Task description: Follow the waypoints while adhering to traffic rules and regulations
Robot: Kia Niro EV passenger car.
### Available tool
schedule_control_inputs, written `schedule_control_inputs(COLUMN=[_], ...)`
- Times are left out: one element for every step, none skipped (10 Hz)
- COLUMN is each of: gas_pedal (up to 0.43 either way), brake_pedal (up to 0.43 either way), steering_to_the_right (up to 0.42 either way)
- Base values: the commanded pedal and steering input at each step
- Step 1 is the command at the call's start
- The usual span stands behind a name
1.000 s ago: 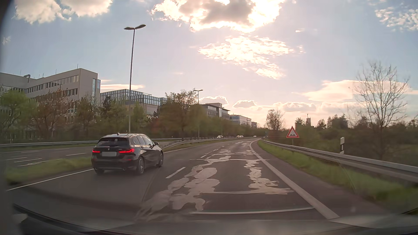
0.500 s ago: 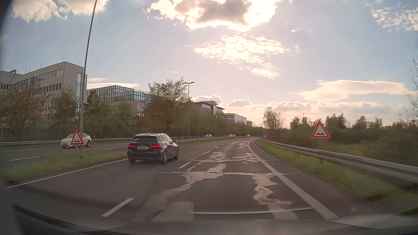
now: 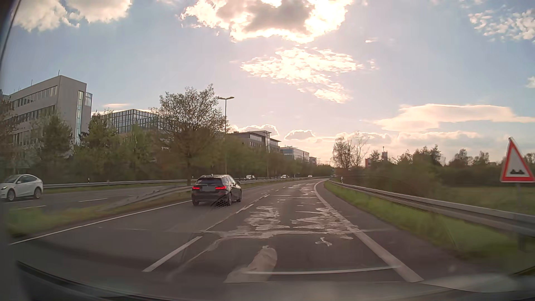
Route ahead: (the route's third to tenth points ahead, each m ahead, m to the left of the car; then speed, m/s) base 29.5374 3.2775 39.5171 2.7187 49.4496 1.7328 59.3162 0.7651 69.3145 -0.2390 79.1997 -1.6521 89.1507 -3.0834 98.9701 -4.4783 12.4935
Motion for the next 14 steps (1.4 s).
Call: schedule_control_inputs(gas_pedal=[0.067,0.067,0.067,0.079,0.079,0.079,0.079,0.079,0.079,0.079,0.079,0.079,0.079,0.079], brake_pedal=[0.000,0.000,0.000,0.000,0.000,0.000,0.000,0.000,0.000,0.000,0.000,0.000,0.000,0.000], steering_to_the_right=[0.012,0.011,0.009,0.006,0.005,0.005,0.005,0.004,0.005,0.004,0.004,0.004,0.005,0.007])
